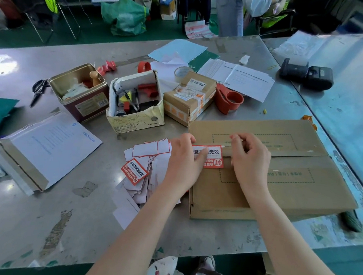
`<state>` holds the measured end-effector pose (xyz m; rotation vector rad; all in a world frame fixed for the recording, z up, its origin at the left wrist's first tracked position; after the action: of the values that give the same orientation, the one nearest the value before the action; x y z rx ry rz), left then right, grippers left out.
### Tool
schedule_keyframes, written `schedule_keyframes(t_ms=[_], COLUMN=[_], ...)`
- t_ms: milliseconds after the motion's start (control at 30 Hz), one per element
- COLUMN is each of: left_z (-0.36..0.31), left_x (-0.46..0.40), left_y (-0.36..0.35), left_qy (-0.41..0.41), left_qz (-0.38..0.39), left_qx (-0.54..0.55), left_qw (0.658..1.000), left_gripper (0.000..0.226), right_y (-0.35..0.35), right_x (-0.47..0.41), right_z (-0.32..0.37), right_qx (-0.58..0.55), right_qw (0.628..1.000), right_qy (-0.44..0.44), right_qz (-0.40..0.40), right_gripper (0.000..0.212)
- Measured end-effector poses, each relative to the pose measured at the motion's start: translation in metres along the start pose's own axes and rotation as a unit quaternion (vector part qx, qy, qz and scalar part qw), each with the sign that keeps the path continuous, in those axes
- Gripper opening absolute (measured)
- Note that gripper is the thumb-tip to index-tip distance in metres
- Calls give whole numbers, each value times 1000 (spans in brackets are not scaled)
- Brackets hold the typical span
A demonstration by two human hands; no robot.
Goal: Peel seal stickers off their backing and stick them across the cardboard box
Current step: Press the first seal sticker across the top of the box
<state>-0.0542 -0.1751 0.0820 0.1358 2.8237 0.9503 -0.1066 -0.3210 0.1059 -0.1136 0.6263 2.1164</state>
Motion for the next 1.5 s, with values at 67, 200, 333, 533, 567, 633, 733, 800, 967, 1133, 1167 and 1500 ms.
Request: schedule_keyframes(t_ms=[67,200,333,533,567,633,733,800,967,1133,1167,1500], left_z=[-3,-7,-6,2,5,10,16,20,30,31,31,60], left_x=[2,5,4,-1,-2,-4,-4,-2,-3,-6,-7,2], left_y=[-5,-10,-10,1,4,7,6,5,2,1,0,-7], left_qy=[12,13,13,40,44,62,106,135,171,177,178,213], left_qz=[18,42,59,113,104,73,47,37,36,54,59,189], left_qx=[2,-22,-28,23,47,98,169,208,243,251,254,387], left_qw=[1000,999,998,993,993,991,979,968,954,950,949,877], left_gripper=[45,62,67,56,50,39,30,26,18,19,20,66], right_y=[0,0,3,-3,-8,-17,-21,-20,-21,-22,-22,-14], right_x=[0,1,3,3,3,4,6,5,4,2,2,-2], right_z=[0,1,6,5,4,2,2,1,-1,-2,-2,-2], right_qx=[-10,-9,4,92,131,218,265,261,253,246,245,183], right_qw=[1000,1000,999,992,986,965,949,951,954,954,953,924], right_qy=[-5,5,33,86,89,106,135,134,131,132,133,169], right_qz=[0,7,-6,18,47,95,107,99,98,110,115,289], right_gripper=[14,13,13,22,31,46,44,36,26,25,25,52])
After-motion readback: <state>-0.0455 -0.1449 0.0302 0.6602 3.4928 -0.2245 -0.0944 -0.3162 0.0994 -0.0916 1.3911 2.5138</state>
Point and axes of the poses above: each hand's wrist, its own x-axis away from the middle knuckle, its own y-axis out of the back of the hand, z = x × y, the point moved 5 cm from there along -x, towards the middle knuckle, and after that the axes turned 12 degrees about -z, right-handed, at the moved point
